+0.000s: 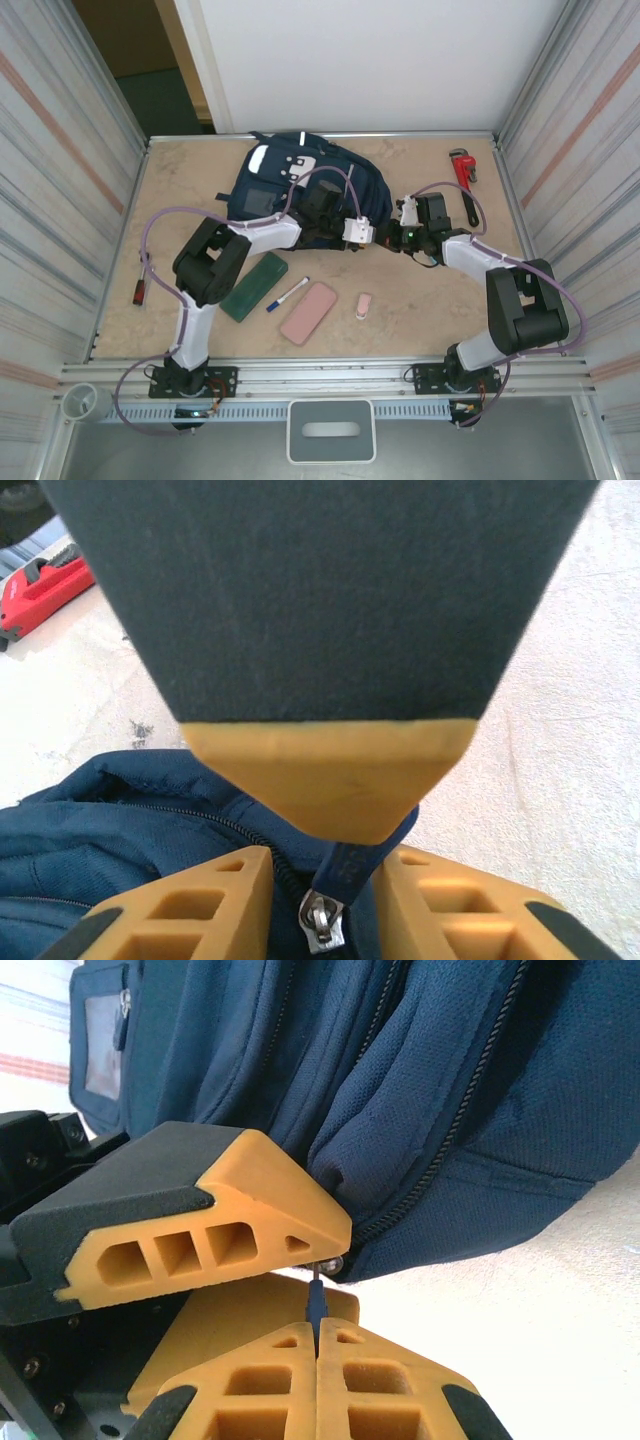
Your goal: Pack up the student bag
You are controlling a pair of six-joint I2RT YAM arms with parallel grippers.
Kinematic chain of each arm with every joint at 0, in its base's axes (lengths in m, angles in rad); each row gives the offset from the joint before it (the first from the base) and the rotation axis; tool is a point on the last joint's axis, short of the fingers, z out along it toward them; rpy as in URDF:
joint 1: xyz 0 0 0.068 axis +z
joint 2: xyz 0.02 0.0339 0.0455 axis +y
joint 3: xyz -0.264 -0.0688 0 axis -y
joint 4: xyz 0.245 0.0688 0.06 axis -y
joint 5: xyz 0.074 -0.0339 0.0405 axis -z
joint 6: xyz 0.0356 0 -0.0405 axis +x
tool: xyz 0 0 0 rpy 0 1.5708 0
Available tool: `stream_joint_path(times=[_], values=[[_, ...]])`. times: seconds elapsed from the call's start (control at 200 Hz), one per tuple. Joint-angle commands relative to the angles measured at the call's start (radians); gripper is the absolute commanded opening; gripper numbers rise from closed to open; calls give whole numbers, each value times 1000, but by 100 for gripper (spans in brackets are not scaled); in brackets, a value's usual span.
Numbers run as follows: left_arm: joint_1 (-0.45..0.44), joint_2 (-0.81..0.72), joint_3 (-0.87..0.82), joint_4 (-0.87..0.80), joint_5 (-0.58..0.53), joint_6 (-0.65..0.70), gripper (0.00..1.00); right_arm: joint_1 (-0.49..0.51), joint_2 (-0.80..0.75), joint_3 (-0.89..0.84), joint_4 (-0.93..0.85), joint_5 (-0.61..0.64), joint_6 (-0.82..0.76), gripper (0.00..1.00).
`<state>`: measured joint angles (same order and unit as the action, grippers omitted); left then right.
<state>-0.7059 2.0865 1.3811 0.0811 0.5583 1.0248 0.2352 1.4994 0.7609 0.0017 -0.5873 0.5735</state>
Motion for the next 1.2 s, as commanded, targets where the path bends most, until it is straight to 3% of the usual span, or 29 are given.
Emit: stream_joint_path(times=[0.0,0.175,0.366,0.451,0.756,1.197], values=[[17,35,18,-3,18,12,28,-7,7,0,30,-28,17,0],[23,34,14,-3,35,12,16,-10,17,0,39,-29,20,0],[24,23,-3,20,52,3,10,-11,30,0,56,-29,25,0],[25,21,-5,22,51,4,10,-10,38,1,66,-40,26,0],[24,16,-9,23,54,6,9,-10,62,2,79,-70,26,17],[23,15,-10,16,59,7,9,0,106,26,95,-80,31,16]])
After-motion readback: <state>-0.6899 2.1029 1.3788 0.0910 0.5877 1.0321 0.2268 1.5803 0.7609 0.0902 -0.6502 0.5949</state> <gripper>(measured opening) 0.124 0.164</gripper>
